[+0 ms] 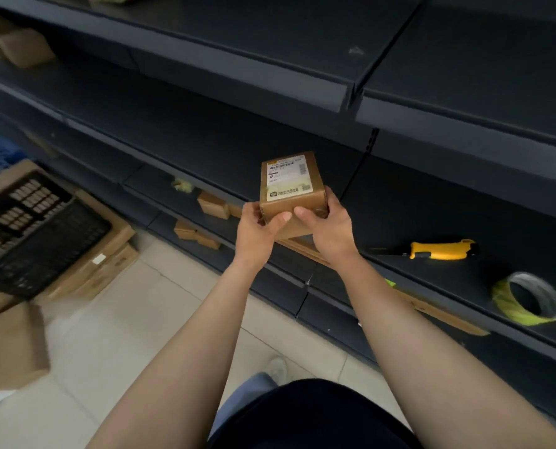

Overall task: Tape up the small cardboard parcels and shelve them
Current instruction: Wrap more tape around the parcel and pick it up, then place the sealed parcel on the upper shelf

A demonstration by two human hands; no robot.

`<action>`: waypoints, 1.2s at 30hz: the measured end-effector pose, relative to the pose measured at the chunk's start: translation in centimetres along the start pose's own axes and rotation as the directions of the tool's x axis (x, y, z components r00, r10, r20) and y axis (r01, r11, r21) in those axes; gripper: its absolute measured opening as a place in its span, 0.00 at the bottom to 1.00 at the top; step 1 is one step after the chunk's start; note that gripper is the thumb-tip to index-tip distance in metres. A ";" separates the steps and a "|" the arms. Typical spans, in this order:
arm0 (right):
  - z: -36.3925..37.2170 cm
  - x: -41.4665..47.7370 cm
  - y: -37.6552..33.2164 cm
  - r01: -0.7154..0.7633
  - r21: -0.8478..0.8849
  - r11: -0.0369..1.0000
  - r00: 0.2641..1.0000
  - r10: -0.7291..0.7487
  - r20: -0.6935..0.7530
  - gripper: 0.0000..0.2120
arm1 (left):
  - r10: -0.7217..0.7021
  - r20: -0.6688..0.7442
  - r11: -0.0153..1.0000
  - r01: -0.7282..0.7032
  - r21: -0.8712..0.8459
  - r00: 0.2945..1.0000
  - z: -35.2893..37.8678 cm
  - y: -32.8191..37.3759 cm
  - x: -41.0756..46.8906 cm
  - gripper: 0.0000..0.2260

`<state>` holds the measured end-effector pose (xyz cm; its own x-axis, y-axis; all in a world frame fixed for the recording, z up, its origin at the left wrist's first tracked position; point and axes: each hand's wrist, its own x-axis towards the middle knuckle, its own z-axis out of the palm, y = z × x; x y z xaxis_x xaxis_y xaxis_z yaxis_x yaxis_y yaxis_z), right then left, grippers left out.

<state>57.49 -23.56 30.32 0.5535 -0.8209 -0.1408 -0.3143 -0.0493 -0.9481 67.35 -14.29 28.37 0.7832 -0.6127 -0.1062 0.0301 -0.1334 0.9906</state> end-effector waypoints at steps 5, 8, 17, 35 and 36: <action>2.9 -2.4 -1.6 0.103 0.007 0.995 0.986 -0.103 0.133 0.28 | 0.038 -0.187 0.997 -0.025 0.069 0.982 -3.8 1.4 -3.7 0.18; 4.9 -4.3 -2.5 0.119 0.029 0.992 0.968 -0.123 0.217 0.28 | 0.047 -0.284 0.995 -0.021 0.093 0.958 -6.2 1.8 -6.1 0.17; 12.2 -9.0 -7.3 0.216 0.128 0.968 0.907 -0.248 0.340 0.29 | 0.105 -0.401 0.993 -0.072 0.096 0.910 -15.5 3.8 -9.4 0.19; 26.8 -14.8 -20.9 0.413 0.169 0.895 0.897 -0.432 0.097 0.25 | 0.323 -0.261 0.944 -0.289 0.160 0.910 -35.3 12.2 -7.1 0.18; 26.7 -14.4 -21.2 0.422 0.165 0.892 0.895 -0.438 0.082 0.26 | 0.329 -0.251 0.942 -0.298 0.155 0.910 -35.2 12.5 -6.5 0.18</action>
<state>76.79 4.52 44.85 0.6963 -0.6666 0.2662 0.0806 -0.2959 -0.9518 84.50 15.50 44.53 0.8788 -0.4059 0.2509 -0.3013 -0.0643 0.9514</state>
